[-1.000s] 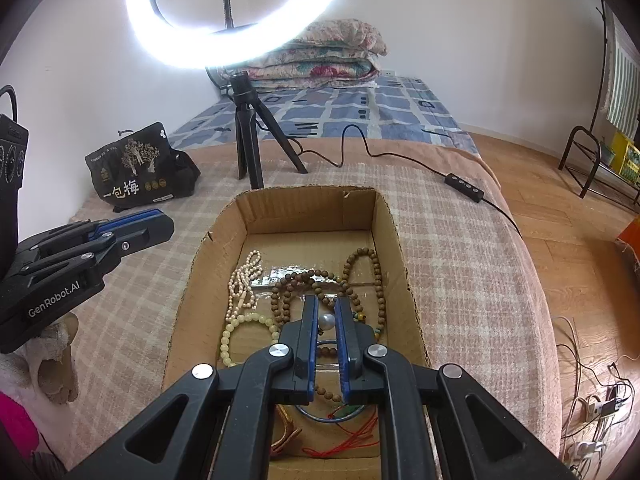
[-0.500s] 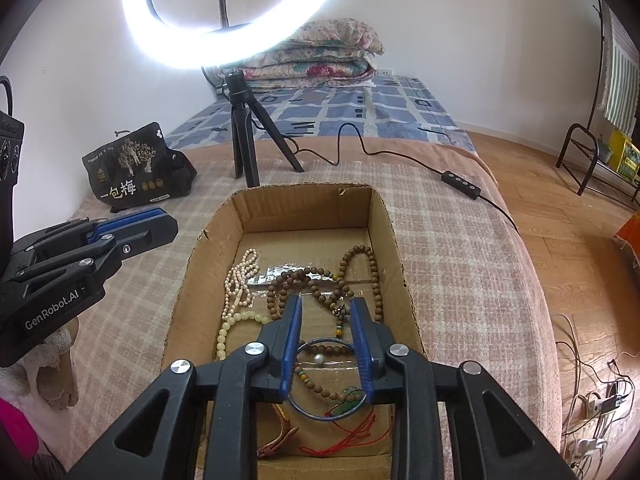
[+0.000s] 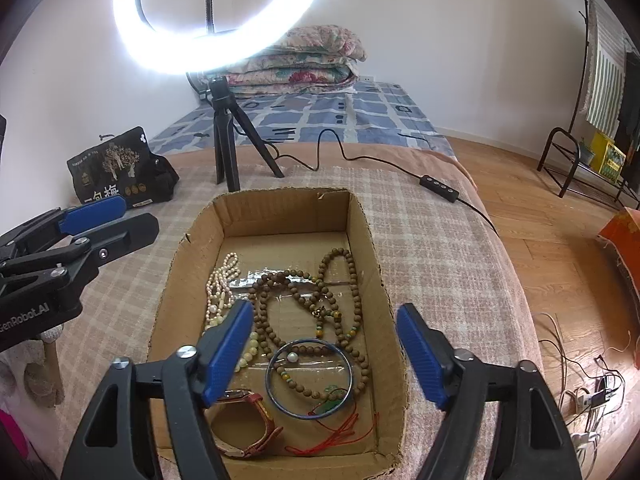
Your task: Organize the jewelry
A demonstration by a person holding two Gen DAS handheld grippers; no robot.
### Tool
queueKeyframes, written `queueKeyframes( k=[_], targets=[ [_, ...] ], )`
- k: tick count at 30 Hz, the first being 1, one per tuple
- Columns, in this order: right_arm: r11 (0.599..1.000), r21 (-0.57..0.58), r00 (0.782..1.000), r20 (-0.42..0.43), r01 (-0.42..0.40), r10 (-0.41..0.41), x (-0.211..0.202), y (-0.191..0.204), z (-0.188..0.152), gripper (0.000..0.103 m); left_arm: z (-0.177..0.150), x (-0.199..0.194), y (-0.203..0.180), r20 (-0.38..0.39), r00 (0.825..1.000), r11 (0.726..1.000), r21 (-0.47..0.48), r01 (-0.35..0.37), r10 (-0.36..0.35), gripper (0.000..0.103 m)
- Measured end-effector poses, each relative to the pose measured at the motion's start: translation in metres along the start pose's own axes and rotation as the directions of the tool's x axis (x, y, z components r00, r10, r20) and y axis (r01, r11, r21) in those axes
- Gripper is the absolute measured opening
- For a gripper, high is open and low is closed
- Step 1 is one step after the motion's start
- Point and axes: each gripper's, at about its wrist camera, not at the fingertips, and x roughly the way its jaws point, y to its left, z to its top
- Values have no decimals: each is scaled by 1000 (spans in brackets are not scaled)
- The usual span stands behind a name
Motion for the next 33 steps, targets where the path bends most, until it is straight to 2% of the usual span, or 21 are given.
queueKeyframes(
  k=[4,7,10,14,33],
  targets=[
    [1000,7,1000,11,7,-7,-2,0,0,92,0,-1,0,0,1000,1000,0,0,0,69],
    [1000,4,1000,16,20,-20,-4,1,0,98,0,-3,-1,1,1000,1000,1,1,-1,71],
    [1000,-1,999,20,27,-27,-7,3,0,98,0,-7,-1,11,1000,1000,4,-9,8,75],
    [999,-4,999,26,36,-36,-12,5,-1,101,2,-14,1,16,1000,1000,-4,-9,9,75],
    [997,-17,995,68,78,-76,-55,18,-2,103,7,-67,4,69,997,1000,3,-27,27,76]
  ],
)
